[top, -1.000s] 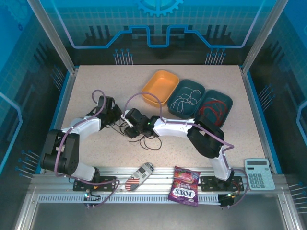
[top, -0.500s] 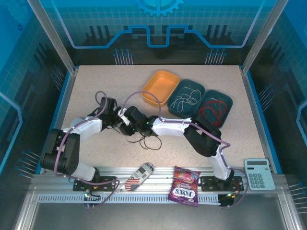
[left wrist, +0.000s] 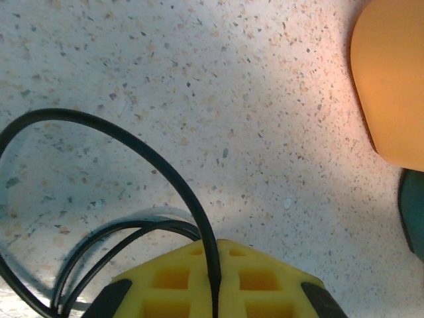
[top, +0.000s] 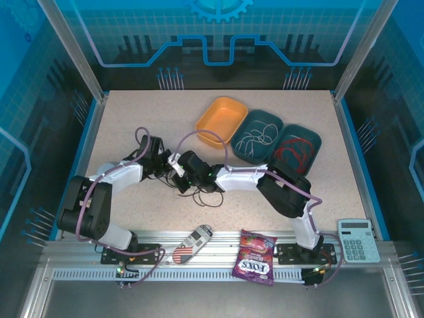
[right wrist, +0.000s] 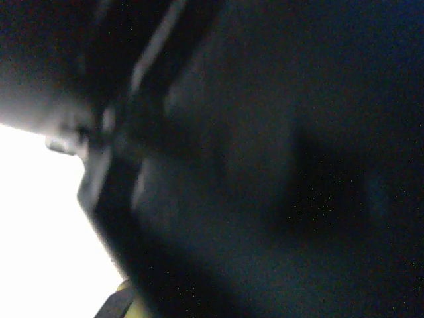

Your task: Untangle the cables

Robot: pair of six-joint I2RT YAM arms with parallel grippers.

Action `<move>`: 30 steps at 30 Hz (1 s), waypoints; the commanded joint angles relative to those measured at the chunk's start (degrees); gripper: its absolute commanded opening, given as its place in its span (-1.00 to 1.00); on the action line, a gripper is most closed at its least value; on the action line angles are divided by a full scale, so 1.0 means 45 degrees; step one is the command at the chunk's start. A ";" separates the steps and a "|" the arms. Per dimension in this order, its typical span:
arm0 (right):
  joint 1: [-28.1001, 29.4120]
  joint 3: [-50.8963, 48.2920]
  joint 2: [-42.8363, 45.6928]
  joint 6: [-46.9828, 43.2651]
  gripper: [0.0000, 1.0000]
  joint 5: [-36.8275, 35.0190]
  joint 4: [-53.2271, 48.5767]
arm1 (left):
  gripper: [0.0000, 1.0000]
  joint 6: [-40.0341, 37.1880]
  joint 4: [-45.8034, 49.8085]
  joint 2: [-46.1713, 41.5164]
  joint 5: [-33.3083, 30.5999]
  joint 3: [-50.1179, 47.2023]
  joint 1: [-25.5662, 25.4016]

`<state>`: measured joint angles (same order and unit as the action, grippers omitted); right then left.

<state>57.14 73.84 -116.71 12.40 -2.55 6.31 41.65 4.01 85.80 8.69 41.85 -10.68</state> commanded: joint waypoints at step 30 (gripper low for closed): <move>0.0348 -0.1240 0.5807 0.0481 -1.00 -0.3493 -0.2529 | -0.98 -0.0332 -0.1125 -0.0844 0.1041 -0.0058 -0.0027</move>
<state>58.13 66.04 -93.60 14.55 -14.28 -2.72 41.45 0.49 83.81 11.90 42.57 -10.68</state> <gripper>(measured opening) 0.062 0.067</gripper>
